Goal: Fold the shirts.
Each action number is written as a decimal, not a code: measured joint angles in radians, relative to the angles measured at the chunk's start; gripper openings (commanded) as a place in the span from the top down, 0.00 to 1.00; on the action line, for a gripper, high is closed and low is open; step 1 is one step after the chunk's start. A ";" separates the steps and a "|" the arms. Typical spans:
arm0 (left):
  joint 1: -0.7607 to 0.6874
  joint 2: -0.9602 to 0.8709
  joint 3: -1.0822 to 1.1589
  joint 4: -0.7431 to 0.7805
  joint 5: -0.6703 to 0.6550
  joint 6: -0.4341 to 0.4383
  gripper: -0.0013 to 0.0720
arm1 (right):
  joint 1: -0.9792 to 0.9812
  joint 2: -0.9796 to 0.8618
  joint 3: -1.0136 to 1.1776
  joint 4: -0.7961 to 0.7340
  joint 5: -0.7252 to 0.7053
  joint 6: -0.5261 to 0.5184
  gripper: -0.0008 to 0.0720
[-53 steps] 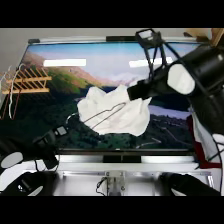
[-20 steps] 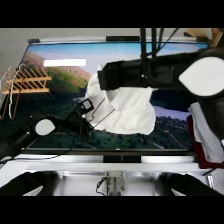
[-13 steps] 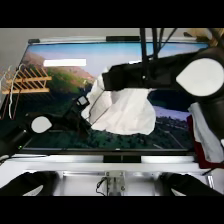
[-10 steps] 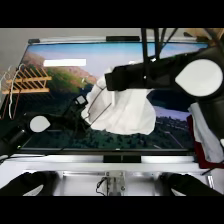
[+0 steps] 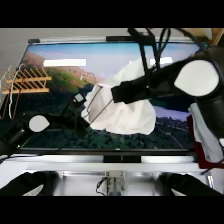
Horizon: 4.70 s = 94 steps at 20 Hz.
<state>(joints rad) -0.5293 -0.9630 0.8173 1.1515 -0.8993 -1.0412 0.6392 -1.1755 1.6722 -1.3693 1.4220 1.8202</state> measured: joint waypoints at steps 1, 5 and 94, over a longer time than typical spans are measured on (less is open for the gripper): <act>0.000 0.000 0.000 0.000 0.003 -0.008 0.93 | 0.000 0.000 0.000 0.006 0.019 0.003 0.90; 0.000 0.000 0.000 0.000 0.007 -0.034 0.93 | 0.000 0.000 0.000 0.023 0.074 0.021 0.11; 0.254 -0.030 -0.145 -0.192 0.347 -0.536 0.23 | -0.267 -0.267 0.301 0.049 0.276 -0.903 0.91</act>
<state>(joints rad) -0.2749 -0.9928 0.6727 0.9592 -0.5526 -1.5768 0.3717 -1.4425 1.9736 -1.3201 1.6978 0.9176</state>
